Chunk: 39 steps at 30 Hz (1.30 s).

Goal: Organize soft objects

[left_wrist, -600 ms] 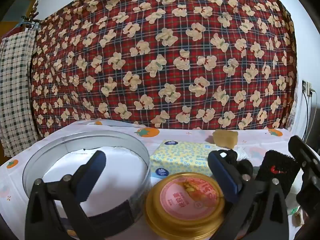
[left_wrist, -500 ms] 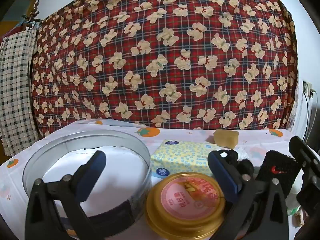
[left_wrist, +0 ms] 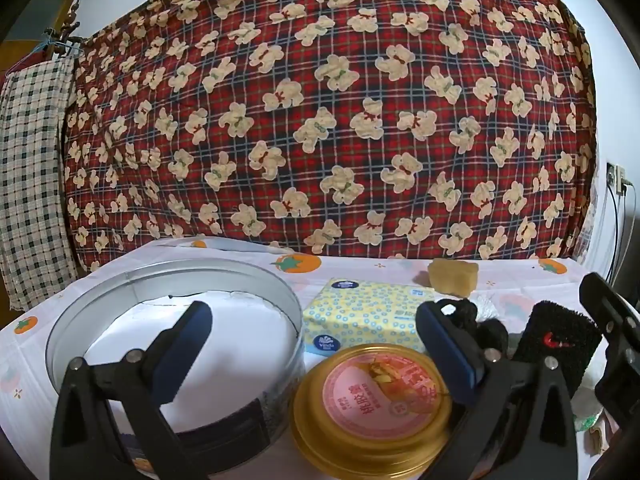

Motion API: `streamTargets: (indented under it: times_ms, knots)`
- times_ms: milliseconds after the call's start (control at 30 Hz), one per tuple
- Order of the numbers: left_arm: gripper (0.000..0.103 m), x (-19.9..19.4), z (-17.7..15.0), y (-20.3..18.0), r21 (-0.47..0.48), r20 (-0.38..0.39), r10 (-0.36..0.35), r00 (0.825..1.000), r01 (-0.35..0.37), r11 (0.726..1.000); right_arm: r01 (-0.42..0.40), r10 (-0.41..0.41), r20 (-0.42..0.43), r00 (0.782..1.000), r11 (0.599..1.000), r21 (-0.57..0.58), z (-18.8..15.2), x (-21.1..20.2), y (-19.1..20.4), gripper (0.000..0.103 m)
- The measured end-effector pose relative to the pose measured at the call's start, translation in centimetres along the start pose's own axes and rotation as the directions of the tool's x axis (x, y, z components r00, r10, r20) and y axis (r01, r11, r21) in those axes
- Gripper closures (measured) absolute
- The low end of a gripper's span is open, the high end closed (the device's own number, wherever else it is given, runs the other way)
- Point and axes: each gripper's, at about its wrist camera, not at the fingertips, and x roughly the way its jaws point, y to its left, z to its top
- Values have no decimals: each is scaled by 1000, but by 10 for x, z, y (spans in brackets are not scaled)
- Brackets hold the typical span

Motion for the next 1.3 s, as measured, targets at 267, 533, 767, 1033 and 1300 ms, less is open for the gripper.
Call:
streamTargets:
  times_ms: [267, 533, 767, 1033, 1300]
  knots:
    - [0, 0, 0, 0, 0, -1, 0, 1000, 0, 1000, 0, 0, -1, 1000, 1000, 2, -1, 0, 0, 0]
    - [0, 0, 0, 0, 0, -1, 0, 1000, 0, 1000, 1, -1, -2, 1000, 1000, 3, -1, 1, 0, 0]
    - [0, 0, 0, 0, -1, -1, -1, 1000, 1, 1000, 1, -1, -2, 1000, 1000, 4, -1, 1, -1, 0]
    - [0, 0, 0, 0, -1, -2, -1, 1000, 1, 1000, 2, -2, -4, 1000, 1000, 4, -2, 3, 0, 0]
    - [0, 0, 0, 0, -1, -2, 0, 1000, 0, 1000, 2, -2, -6, 1000, 1000, 5, -2, 4, 0, 0]
